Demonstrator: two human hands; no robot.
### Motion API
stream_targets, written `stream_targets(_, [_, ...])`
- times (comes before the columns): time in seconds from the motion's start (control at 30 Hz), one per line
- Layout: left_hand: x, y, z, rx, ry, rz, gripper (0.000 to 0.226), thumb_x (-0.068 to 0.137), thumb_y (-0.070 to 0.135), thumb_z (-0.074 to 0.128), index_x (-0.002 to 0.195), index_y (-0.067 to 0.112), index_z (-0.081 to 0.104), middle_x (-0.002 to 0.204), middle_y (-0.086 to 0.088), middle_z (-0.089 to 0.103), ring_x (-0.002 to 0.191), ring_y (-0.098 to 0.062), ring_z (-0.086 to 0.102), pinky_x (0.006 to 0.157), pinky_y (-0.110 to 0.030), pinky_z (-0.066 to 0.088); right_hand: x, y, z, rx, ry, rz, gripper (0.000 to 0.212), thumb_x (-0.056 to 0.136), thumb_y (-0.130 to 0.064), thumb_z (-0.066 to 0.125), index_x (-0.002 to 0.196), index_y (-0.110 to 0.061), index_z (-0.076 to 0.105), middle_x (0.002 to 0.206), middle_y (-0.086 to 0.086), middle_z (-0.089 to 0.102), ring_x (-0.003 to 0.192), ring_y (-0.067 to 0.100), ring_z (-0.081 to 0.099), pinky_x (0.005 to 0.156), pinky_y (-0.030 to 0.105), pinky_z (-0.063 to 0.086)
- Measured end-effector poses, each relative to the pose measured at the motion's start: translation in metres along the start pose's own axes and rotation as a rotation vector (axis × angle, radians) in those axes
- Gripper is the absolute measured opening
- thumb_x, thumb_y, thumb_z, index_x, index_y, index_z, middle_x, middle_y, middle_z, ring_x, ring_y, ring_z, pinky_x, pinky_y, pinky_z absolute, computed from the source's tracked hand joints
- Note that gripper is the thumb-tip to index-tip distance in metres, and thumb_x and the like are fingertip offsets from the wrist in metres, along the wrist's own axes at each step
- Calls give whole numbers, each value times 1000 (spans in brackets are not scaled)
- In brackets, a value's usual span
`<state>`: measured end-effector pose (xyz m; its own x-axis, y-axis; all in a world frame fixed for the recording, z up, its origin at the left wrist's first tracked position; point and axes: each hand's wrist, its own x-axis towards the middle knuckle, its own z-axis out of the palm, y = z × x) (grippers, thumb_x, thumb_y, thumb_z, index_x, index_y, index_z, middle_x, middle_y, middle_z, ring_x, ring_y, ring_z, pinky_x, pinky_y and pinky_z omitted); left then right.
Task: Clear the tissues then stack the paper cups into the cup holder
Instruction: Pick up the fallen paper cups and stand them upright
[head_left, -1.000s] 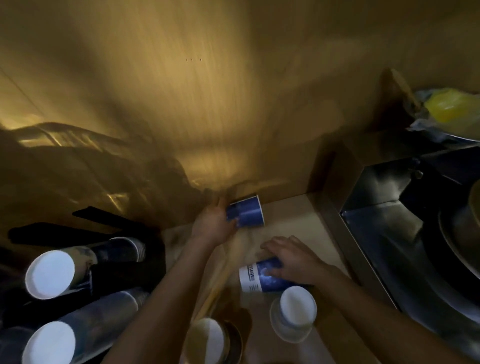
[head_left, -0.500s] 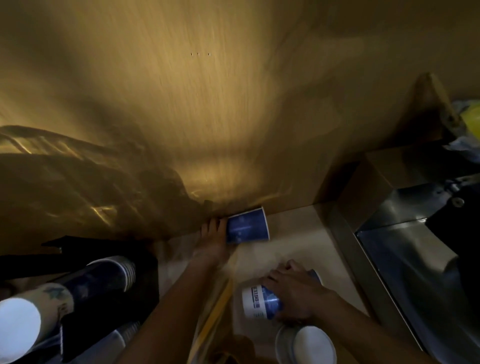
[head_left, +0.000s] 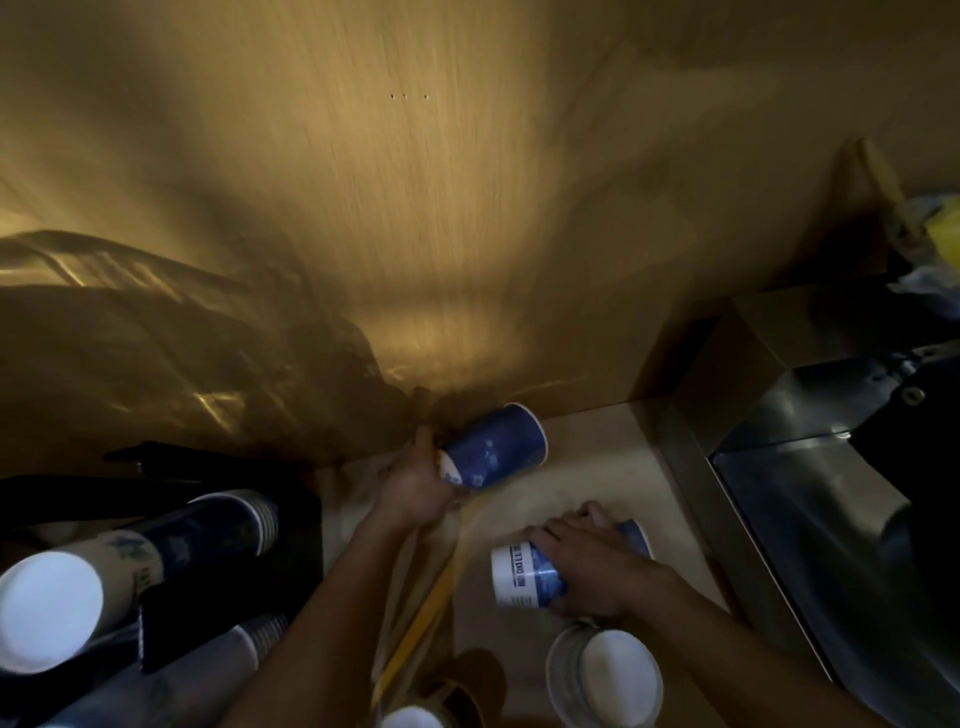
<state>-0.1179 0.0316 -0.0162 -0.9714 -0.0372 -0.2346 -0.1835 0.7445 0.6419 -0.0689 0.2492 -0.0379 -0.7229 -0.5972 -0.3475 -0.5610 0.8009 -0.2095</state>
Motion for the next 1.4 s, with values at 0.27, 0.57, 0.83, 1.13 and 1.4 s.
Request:
stream_targets(0.27, [-25,36,-39,-216,337,58,75,58,20,87,112,23,35,114,1,39,102,-14,45,74,-29,48,-15,15,-12,358,189,170,98,62,-35,73,134,-43,7,127,-1,44,109,17,38,91,36,30])
stream_targets(0.57, [-40,38,-20,-8,241,236,78,62,21,84,127,14,40,122,-2,44,112,-17,44,85,-29,43,-31,28,-30,800,513,189,104,69,-28,75,124,-69,-4,127,-11,37,111,9,44,86,32,40])
stream_targets(0.83, [-43,21,5,-138,58,215,77,60,18,82,120,37,37,114,11,47,107,-12,49,82,-27,42,-34,36,-22,793,628,219,83,69,-23,76,112,-62,17,128,-5,41,113,12,45,87,29,43])
stream_targets(1.13, [-35,13,6,-298,9,193,80,60,19,84,114,48,32,110,20,45,99,-2,48,78,-16,41,-35,28,-39,839,961,213,95,63,-13,81,116,-60,17,132,8,38,119,23,44,93,46,47])
stream_targets(1.4, [-33,4,12,-385,-20,149,71,59,24,84,112,39,40,110,19,53,101,-4,54,72,-14,43,-35,-7,-97,814,1246,-111,78,64,-30,72,122,-43,21,124,-4,36,112,26,49,87,46,50])
